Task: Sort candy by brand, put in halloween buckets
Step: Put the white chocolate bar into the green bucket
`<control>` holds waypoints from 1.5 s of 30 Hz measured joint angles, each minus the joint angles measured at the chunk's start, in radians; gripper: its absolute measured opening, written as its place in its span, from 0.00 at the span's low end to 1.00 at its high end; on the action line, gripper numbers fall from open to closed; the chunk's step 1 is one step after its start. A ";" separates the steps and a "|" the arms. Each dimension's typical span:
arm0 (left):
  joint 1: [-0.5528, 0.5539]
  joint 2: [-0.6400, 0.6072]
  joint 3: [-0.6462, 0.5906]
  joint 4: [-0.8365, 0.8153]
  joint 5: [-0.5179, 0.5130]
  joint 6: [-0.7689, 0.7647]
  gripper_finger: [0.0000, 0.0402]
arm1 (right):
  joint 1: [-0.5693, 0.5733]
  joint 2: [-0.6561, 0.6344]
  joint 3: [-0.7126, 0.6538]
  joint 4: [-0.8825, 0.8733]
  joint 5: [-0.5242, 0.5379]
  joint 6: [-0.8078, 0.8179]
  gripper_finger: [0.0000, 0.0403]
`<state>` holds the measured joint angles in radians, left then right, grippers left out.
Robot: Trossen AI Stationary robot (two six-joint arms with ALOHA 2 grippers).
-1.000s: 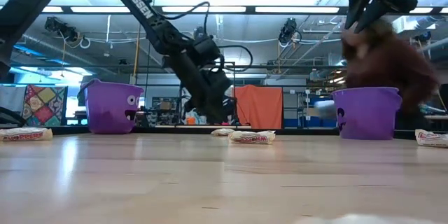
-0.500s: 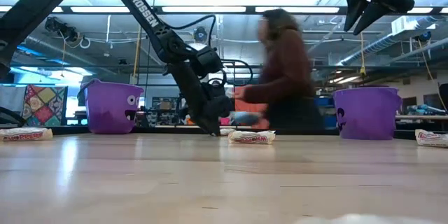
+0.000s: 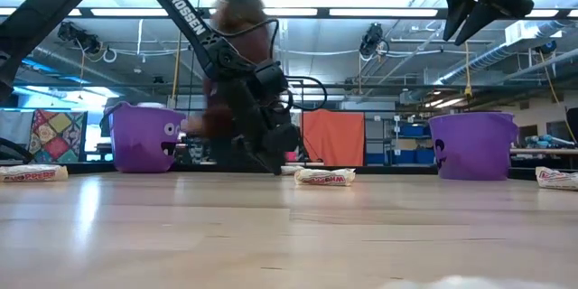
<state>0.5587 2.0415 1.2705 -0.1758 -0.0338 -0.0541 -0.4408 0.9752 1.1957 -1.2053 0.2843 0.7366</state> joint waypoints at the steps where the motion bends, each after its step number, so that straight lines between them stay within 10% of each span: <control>1: 0.000 0.000 0.000 -0.001 0.001 -0.001 0.01 | 0.000 0.000 0.000 0.000 -0.002 -0.002 0.34; 28: -0.199 -0.245 -0.001 -0.038 0.597 0.227 0.00 | 0.361 0.166 -0.001 0.264 -0.202 -0.166 0.34; 45: -0.365 -0.267 -0.001 0.252 0.587 -0.022 0.00 | 0.555 0.238 -0.001 0.313 -0.174 -0.167 0.33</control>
<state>0.1937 1.7748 1.2697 0.0761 0.5531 -0.0766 0.1143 1.2136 1.1950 -0.8919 0.1101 0.5698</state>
